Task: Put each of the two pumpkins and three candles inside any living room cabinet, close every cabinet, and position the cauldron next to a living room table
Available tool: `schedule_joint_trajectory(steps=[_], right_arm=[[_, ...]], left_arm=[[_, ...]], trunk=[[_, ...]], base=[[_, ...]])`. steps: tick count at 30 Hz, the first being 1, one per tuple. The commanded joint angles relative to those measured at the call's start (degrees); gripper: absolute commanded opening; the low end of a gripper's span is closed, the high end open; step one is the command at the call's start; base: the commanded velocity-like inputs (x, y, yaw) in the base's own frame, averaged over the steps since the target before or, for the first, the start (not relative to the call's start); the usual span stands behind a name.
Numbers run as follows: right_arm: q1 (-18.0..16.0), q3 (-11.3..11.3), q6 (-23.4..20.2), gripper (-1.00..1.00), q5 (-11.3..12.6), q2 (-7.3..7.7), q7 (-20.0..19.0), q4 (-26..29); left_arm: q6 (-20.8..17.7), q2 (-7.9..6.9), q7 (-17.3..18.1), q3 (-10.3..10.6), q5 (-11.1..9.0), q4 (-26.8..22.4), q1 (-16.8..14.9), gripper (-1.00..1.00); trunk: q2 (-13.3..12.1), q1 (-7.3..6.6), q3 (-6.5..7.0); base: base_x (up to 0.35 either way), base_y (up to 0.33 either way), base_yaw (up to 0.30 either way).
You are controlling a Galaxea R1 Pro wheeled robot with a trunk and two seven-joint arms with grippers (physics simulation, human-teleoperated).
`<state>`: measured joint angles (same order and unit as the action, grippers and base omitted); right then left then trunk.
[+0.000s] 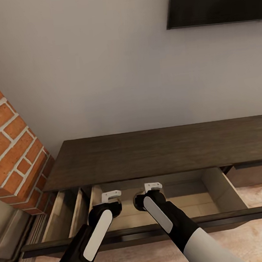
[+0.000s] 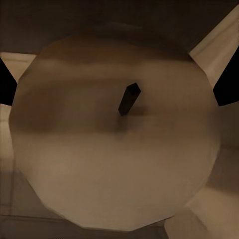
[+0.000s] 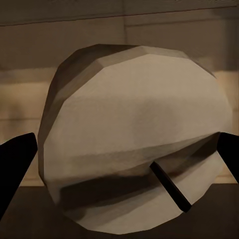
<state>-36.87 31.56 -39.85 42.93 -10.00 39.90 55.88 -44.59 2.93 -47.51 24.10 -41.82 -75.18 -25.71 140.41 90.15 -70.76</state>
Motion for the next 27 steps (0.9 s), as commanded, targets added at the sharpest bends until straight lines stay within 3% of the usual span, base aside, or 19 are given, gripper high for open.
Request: schedule_joint_trajectory(steps=[1,11,15,27], right_arm=[[-0.05,0.08,-0.05,-1.00,0.51,0.00,0.53,0.04],[-0.05,0.10,0.01,-1.00,0.05,0.00,0.62,-0.06],[-0.05,0.16,0.04,-1.00,0.01,0.00,0.62,-0.07],[-0.05,0.17,0.11,-1.00,-0.04,0.00,0.62,-0.07]], left_arm=[[0.00,-0.02,-0.57,0.07,-0.56,-0.06,-0.04,-1.00],[0.54,-0.03,-0.47,0.10,-0.62,-0.06,-0.04,-1.00],[0.56,-0.03,-0.15,0.12,-0.63,-0.06,-0.04,-1.00],[0.56,-0.03,-0.04,0.09,-0.63,-0.06,-0.04,-1.00]], trunk=[[0.02,-0.01,-0.05],[2.83,1.53,-1.30],[2.88,1.63,-2.19],[2.88,1.63,-2.19]], base=[[0.000,0.000,0.000],[0.000,0.000,0.000],[0.000,0.000,0.000],[0.000,0.000,0.000]])
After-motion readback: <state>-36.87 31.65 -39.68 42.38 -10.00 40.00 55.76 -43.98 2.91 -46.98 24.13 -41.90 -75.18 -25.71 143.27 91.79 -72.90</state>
